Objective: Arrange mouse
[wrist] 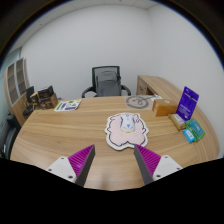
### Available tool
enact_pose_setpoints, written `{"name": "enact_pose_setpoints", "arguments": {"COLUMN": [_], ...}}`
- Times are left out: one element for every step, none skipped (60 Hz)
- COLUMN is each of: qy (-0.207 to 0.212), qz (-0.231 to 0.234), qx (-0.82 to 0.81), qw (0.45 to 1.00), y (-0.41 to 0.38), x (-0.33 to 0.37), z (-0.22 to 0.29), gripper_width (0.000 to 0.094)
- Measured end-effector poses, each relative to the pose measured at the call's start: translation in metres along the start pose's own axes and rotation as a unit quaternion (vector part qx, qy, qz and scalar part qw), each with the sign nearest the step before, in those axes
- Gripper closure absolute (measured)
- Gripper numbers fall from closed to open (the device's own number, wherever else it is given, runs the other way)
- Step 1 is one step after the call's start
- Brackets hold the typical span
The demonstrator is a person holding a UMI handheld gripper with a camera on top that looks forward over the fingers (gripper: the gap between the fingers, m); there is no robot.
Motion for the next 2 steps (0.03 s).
{"name": "enact_pose_setpoints", "arguments": {"qy": [0.001,0.002], "qz": [0.001,0.002], "qx": [-0.002,-0.004], "qw": [1.0,1.0], "y": [-0.0034,-0.0071], "x": [0.0104,0.0198], "z": [-0.0035,-0.0075], "gripper_width": [0.0127,0.0128]}}
Point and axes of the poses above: the point between the fingertips, and its own axes, seen from behind it with the camera up: y to the right, z up, x backward, against the way the camera looks, the point moved 3 cm from there along x, backward, against the way the camera looks
